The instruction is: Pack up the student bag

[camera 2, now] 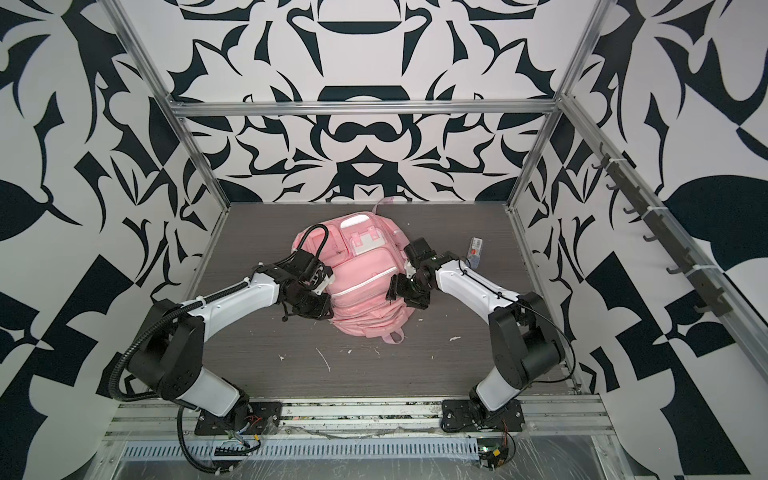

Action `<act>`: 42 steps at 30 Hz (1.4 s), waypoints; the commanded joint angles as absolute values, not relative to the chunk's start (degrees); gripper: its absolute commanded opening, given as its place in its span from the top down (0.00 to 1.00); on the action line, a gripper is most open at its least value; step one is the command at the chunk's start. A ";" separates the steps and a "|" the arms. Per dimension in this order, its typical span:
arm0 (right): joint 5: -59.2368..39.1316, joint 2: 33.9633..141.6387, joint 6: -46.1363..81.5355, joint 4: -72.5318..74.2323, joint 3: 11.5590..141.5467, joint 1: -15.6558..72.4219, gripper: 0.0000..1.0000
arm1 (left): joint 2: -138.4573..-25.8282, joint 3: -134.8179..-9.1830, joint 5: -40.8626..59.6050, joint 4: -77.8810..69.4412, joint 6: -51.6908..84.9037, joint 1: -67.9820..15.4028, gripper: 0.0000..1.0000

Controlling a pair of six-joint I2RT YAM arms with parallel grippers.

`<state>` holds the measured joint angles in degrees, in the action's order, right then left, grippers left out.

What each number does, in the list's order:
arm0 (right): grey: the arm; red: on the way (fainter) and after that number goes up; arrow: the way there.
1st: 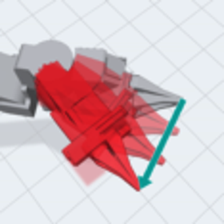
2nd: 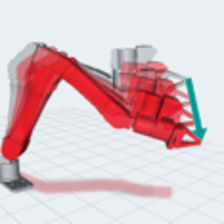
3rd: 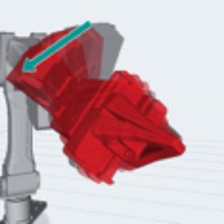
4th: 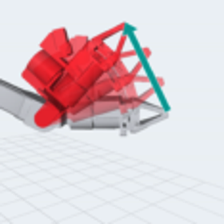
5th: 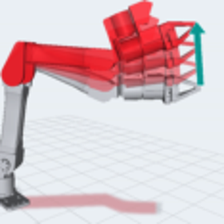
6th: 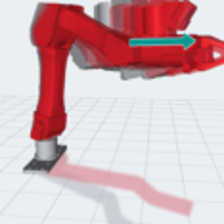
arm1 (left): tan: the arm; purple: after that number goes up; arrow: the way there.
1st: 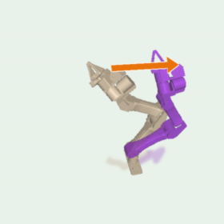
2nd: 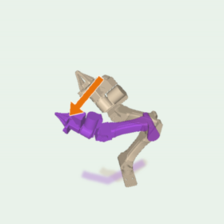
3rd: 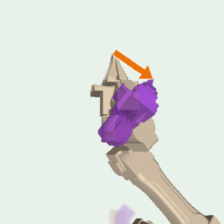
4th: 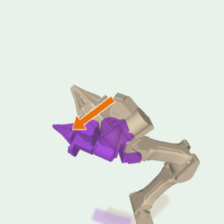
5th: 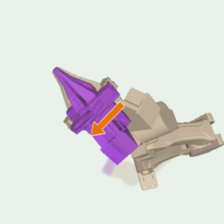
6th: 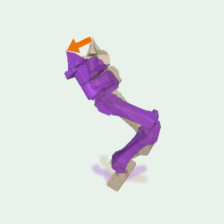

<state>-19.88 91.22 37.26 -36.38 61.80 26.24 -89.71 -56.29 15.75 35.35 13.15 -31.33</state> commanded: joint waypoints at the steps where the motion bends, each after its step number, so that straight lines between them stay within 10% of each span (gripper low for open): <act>1: -17.17 91.40 36.10 -36.90 60.65 26.45 0.29 | -89.92 -58.69 15.80 35.87 11.24 -31.38 0.96; 12: -14.43 94.08 33.27 -35.98 55.23 26.17 0.33 | -86.90 -61.16 6.86 41.20 11.23 -31.14 1.00; 24: -15.65 94.72 32.77 -32.65 48.40 24.57 0.67 | -90.00 -63.40 6.27 40.33 9.14 -26.25 1.00; 34: -14.59 91.39 32.17 -34.77 51.00 24.38 0.58 | -91.75 -66.21 9.51 41.00 9.93 -25.88 1.00; 42: -12.73 87.54 29.45 -43.17 66.89 23.36 0.33 | -82.32 -63.55 8.24 45.16 11.86 -26.28 0.36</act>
